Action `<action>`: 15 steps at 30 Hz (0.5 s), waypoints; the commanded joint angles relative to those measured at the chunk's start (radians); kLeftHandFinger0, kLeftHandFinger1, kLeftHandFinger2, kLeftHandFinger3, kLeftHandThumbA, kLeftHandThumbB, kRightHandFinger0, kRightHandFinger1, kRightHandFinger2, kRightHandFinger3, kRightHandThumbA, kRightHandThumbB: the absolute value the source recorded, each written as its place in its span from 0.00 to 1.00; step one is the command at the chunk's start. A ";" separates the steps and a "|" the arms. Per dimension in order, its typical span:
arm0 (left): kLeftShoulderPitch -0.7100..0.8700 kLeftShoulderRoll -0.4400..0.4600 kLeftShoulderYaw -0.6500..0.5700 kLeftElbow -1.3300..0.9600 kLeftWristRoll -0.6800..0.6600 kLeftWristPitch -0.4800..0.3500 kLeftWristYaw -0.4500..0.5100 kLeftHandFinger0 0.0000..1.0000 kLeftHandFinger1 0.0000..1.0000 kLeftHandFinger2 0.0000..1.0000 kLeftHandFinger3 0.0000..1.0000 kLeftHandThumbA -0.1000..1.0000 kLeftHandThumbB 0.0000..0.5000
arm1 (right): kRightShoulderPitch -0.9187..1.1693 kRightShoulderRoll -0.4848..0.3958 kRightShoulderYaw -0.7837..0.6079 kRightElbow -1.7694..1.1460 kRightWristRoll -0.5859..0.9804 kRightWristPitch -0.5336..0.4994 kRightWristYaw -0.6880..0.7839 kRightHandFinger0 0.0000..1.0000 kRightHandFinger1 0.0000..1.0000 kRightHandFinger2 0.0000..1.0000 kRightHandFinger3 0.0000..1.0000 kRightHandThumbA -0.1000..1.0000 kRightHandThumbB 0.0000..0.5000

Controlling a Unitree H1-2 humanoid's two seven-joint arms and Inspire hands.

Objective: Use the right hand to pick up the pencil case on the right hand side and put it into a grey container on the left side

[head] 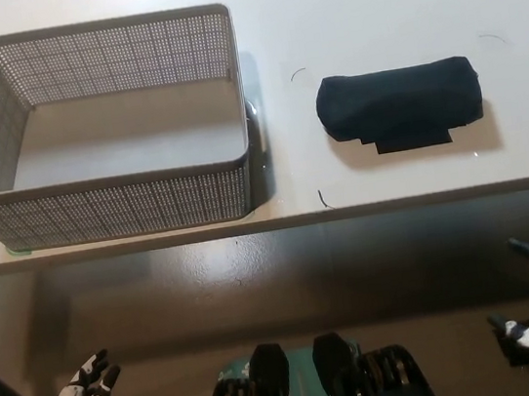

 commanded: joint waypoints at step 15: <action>-0.036 0.047 0.015 -0.020 -0.005 -0.066 -0.036 1.00 1.00 1.00 1.00 1.00 0.62 | -0.243 -0.239 -0.198 -0.465 -0.170 0.275 0.150 1.00 1.00 1.00 1.00 1.00 0.83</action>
